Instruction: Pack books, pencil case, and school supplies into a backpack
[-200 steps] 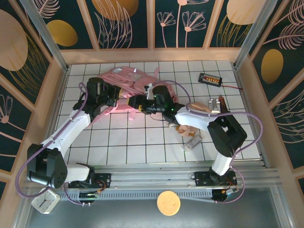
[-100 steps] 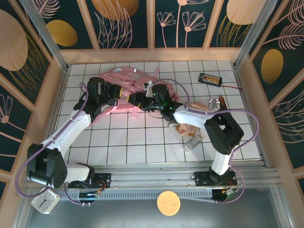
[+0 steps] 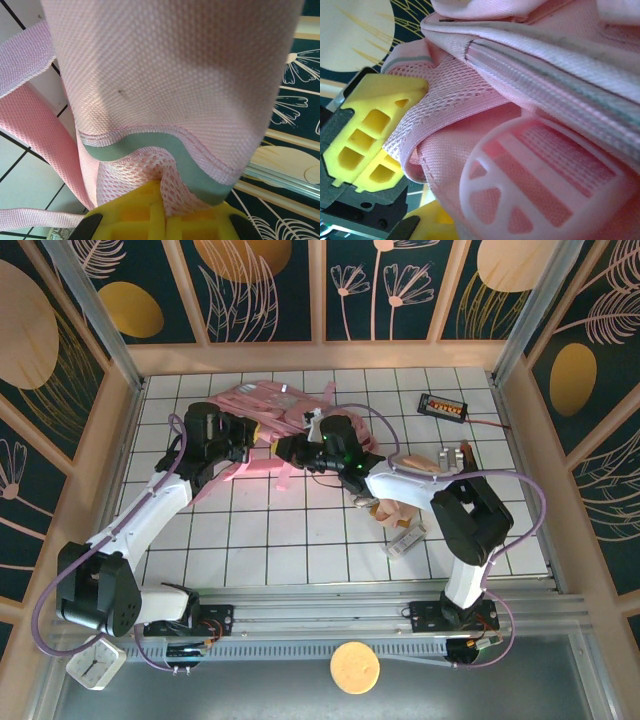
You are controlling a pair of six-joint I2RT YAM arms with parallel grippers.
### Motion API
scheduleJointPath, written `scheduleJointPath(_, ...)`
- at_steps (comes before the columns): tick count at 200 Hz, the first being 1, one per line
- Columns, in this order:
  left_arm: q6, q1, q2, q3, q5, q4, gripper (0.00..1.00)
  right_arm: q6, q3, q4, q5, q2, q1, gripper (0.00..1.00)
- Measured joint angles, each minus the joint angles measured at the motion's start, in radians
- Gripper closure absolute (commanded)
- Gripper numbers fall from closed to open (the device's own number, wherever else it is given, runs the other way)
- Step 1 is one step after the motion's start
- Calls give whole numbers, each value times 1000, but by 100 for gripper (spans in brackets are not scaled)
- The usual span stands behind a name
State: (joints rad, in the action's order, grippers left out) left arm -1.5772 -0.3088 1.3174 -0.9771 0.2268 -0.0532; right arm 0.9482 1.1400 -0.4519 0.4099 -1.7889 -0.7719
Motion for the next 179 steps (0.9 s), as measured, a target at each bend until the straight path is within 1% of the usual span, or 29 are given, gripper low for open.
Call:
scheduleJointPath(25,0,-2,0,0,1,-2,100,0,0,17,-8,3,0,100)
scheduleJointPath(45,0,-6,3,0,1,-3,100,-5,0,70,-19,23,0,100)
scheduleJointPath(74,13,-12,14,-1,5,-5,100,-27,8,222,-23,71,0,100)
scheduleJointPath(93,48,2,26,-11,8,-27,100,-55,21,351,-7,95,8,100)
scheduleJointPath(112,93,43,30,-13,15,-47,100,-106,34,473,21,97,26,100)
scheduleJointPath(133,154,116,30,-13,17,-80,100,-159,14,595,49,105,55,100)
scheduleJointPath(155,225,190,30,-12,35,-113,100,-212,-10,692,77,122,108,100)
scheduleJointPath(179,296,246,34,-12,84,-139,100,-278,-10,754,96,122,175,100)
